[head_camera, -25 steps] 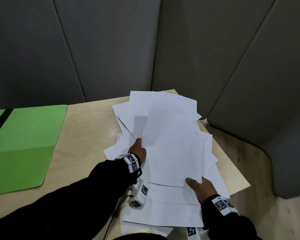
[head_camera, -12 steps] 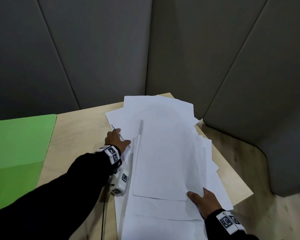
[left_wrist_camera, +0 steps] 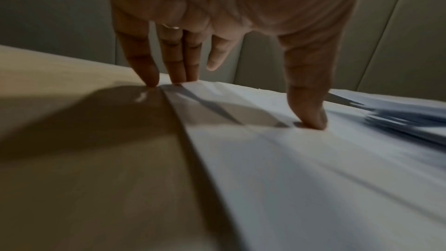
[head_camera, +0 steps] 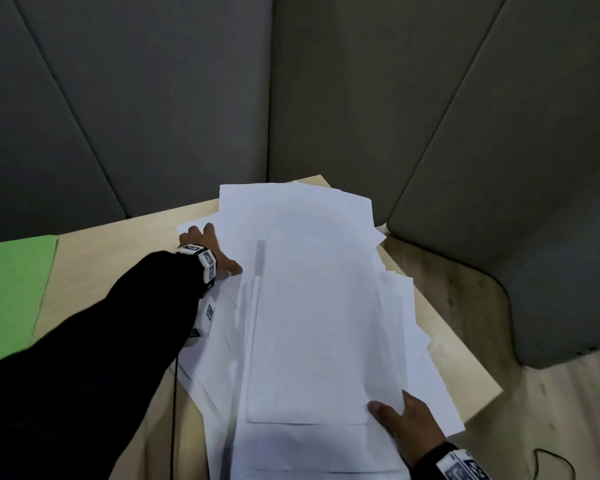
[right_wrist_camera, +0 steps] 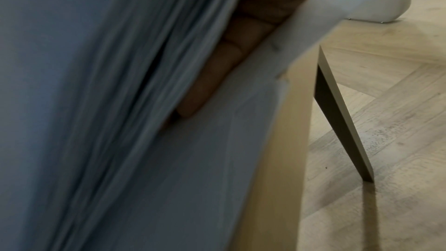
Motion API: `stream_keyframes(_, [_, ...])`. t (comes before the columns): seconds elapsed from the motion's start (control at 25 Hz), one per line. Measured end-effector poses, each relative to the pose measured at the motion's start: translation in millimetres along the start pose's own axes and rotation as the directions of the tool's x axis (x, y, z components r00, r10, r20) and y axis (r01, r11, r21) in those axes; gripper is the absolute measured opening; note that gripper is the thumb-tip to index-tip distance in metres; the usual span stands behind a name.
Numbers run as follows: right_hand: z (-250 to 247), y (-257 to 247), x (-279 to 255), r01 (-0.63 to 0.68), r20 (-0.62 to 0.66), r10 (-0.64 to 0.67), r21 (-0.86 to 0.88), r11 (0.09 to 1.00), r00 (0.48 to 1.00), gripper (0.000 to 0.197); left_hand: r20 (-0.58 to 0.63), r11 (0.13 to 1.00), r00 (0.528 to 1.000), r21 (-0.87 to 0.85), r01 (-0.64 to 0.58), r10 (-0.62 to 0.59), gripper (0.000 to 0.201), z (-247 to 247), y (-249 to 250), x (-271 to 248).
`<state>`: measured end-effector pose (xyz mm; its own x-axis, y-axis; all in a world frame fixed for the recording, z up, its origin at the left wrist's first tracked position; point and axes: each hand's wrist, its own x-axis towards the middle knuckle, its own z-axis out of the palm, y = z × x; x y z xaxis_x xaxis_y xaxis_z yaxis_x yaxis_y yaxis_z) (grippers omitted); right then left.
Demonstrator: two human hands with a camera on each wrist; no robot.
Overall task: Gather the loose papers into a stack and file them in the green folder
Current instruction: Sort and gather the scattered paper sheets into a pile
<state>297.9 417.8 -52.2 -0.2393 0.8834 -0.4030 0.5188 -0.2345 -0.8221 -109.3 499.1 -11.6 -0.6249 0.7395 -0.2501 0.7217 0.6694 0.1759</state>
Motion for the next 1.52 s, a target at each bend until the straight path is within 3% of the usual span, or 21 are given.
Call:
stream_keyframes(0.16, [1, 0, 0, -0.008, -0.014, 0.008, 0.017, 1.0, 1.0, 0.024, 0.024, 0.997, 1.0, 0.074, 0.003, -0.005, 0.097, -6, 4, 13])
stream_keyframes(0.52, [1, -5, -2, -0.025, 0.001, 0.025, 0.053, 0.998, 1.0, 0.02, 0.098, 0.993, 0.988, -0.015, -0.119, 0.12, 0.043, -9, 12, 10])
stream_keyframes(0.76, [2, -7, -4, -0.034, -0.004, 0.034, 0.081, 0.996, 0.999, 0.019, -0.076, 0.979, 0.992, -0.169, -0.114, 0.103, 0.033, -18, 2, -17])
stream_keyframes(0.92, [2, -7, -4, -0.027, -0.012, 0.028, 0.069, 0.997, 1.0, 0.01, -0.27, 0.943, 0.963, -0.32, -0.089, -0.001, 0.029, -48, -24, -47])
stream_keyframes(1.08, [1, -10, -5, -0.033, -0.024, 0.035, 0.068, 0.997, 0.999, 0.013, -0.412, 0.766, 0.898, -0.624, -0.153, -0.156, 0.029, -74, -55, -88])
stream_keyframes(1.16, [2, -9, -4, -0.03, -0.02, 0.032, 0.084, 0.996, 0.999, 0.026, -0.434, 0.647, 0.867, -0.739, -0.188, -0.244, 0.029, -80, -68, -115])
stream_keyframes(1.24, [4, -7, -2, -0.042, -0.025, 0.044, 0.081, 0.996, 0.999, 0.025, -0.421, 0.498, 0.847, -0.837, -0.226, -0.324, 0.029, -81, -81, -138])
stream_keyframes(1.32, [5, -6, -1, -0.053, -0.036, 0.056, 0.083, 0.995, 0.998, 0.017, -0.351, 0.384, 0.865, -0.9, -0.206, -0.359, 0.031, -76, -92, -154])
stream_keyframes(1.4, [5, -7, -1, -0.07, -0.041, 0.075, 0.117, 0.991, 0.996, 0.012, -0.222, 0.213, 0.917, -0.964, -0.156, -0.331, 0.026, -62, -97, -164])
stream_keyframes(1.44, [4, -9, -3, -0.067, -0.04, 0.073, 0.135, 0.989, 0.997, 0.011, -0.162, 0.17, 0.939, -0.979, -0.115, -0.302, 0.024, -52, -98, -171])
stream_keyframes(1.52, [4, -14, -6, -0.068, -0.033, 0.073, 0.134, 0.989, 0.997, 0.014, -0.076, 0.233, 0.967, -0.972, -0.018, -0.242, 0.028, -23, -95, -186])
